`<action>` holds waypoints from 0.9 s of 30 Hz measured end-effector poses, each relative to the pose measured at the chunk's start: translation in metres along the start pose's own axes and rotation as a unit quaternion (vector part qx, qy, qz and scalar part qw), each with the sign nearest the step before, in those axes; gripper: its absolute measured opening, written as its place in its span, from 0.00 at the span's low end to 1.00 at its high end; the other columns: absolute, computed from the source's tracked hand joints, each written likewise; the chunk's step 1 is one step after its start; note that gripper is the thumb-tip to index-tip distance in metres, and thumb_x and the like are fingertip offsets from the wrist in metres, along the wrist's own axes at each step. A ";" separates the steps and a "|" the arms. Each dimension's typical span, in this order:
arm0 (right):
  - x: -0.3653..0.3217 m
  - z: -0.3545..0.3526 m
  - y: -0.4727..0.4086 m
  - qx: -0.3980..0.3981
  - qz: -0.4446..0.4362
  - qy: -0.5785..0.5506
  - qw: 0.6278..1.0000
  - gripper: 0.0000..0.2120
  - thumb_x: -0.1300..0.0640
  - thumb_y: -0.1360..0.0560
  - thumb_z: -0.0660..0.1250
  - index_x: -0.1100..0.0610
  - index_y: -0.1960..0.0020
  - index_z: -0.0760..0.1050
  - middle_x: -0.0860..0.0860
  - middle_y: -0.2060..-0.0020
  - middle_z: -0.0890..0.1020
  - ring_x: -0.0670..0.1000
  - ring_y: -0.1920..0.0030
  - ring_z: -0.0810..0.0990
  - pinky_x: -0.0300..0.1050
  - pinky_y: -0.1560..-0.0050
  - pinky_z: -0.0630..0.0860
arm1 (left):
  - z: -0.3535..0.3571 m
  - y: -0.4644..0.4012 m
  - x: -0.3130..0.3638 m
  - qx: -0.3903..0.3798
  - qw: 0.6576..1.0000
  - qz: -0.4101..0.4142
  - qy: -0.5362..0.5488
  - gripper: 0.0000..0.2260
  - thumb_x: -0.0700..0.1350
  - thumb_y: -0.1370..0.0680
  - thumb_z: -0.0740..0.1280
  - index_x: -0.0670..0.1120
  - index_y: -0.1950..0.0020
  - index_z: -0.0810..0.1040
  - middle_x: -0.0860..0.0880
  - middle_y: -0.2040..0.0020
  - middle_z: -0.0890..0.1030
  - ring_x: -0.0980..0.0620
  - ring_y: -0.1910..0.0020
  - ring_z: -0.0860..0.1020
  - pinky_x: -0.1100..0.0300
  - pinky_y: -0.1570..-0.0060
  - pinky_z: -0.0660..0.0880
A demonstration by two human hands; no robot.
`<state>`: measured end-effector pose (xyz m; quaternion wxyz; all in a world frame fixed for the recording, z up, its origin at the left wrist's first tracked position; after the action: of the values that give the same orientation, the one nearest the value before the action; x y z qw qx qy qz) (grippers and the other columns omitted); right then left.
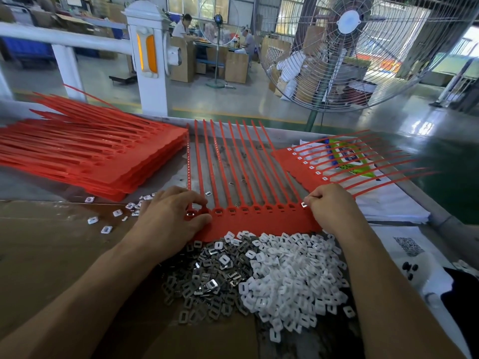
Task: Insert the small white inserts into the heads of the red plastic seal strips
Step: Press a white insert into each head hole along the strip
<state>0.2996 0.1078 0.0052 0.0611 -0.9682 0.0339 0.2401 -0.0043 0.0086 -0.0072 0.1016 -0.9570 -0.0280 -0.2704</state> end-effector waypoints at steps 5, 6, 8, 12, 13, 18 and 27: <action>0.001 0.002 -0.001 0.008 0.004 -0.001 1.000 0.08 0.54 0.18 0.67 0.57 0.50 0.84 0.50 0.60 0.81 0.52 0.58 0.77 0.47 0.55 0.71 | 0.000 0.000 0.000 -0.004 1.000 0.001 -0.003 0.17 0.62 0.24 0.68 0.62 0.36 0.77 0.57 0.34 0.73 0.54 0.32 0.69 0.47 0.29 0.59; 0.000 0.003 -0.001 0.007 0.002 -0.001 1.000 0.08 0.54 0.18 0.68 0.57 0.50 0.84 0.50 0.60 0.81 0.51 0.58 0.78 0.47 0.55 0.71 | 0.000 0.000 0.000 -0.005 1.000 0.001 -0.003 0.17 0.62 0.24 0.68 0.62 0.36 0.77 0.57 0.34 0.73 0.54 0.32 0.68 0.47 0.29 0.59; 0.000 0.003 -0.001 0.004 -0.002 0.002 1.000 0.08 0.54 0.19 0.68 0.57 0.50 0.84 0.50 0.61 0.81 0.51 0.59 0.78 0.47 0.55 0.71 | 0.000 0.000 0.000 -0.007 1.000 0.001 -0.002 0.17 0.62 0.24 0.68 0.62 0.36 0.77 0.57 0.33 0.72 0.54 0.32 0.68 0.47 0.29 0.58; -0.002 0.003 0.000 0.009 0.001 0.008 1.000 0.08 0.53 0.20 0.71 0.56 0.53 0.84 0.51 0.60 0.83 0.52 0.57 0.80 0.49 0.53 0.76 | -0.001 0.001 0.001 -0.001 1.000 0.003 -0.001 0.16 0.62 0.23 0.68 0.62 0.37 0.77 0.57 0.34 0.73 0.54 0.32 0.68 0.48 0.30 0.58; -0.002 0.002 0.000 0.017 0.007 0.009 1.000 0.07 0.52 0.21 0.71 0.55 0.53 0.85 0.51 0.59 0.83 0.53 0.57 0.80 0.50 0.52 0.77 | -0.001 0.001 0.001 0.001 1.000 0.004 -0.001 0.16 0.61 0.23 0.68 0.62 0.37 0.77 0.57 0.34 0.73 0.54 0.32 0.68 0.49 0.30 0.58; -0.001 0.002 0.000 0.034 0.031 0.006 0.999 0.06 0.52 0.22 0.74 0.54 0.54 0.85 0.48 0.61 0.81 0.53 0.56 0.80 0.50 0.52 0.77 | -0.002 0.001 0.001 -0.001 1.000 0.001 -0.002 0.16 0.61 0.23 0.68 0.62 0.37 0.77 0.57 0.34 0.73 0.53 0.32 0.68 0.48 0.30 0.58; 0.000 0.005 0.000 0.046 0.027 0.011 0.999 0.06 0.53 0.20 0.71 0.54 0.51 0.85 0.51 0.58 0.83 0.53 0.56 0.78 0.48 0.53 0.74 | -0.002 0.002 0.003 -0.010 1.000 -0.003 -0.001 0.17 0.61 0.23 0.68 0.62 0.35 0.76 0.57 0.32 0.72 0.53 0.30 0.67 0.47 0.28 0.57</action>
<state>0.2977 0.1087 0.0006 0.0991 -0.9657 0.0716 0.2289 -0.0028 0.0065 -0.0042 0.0917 -0.9580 -0.0281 -0.2702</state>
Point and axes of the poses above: each hand's wrist, its own y-axis away from the middle knuckle, its own z-axis out of the palm, x = y × z, the point moved 4 cm from there along -y, towards the middle knuckle
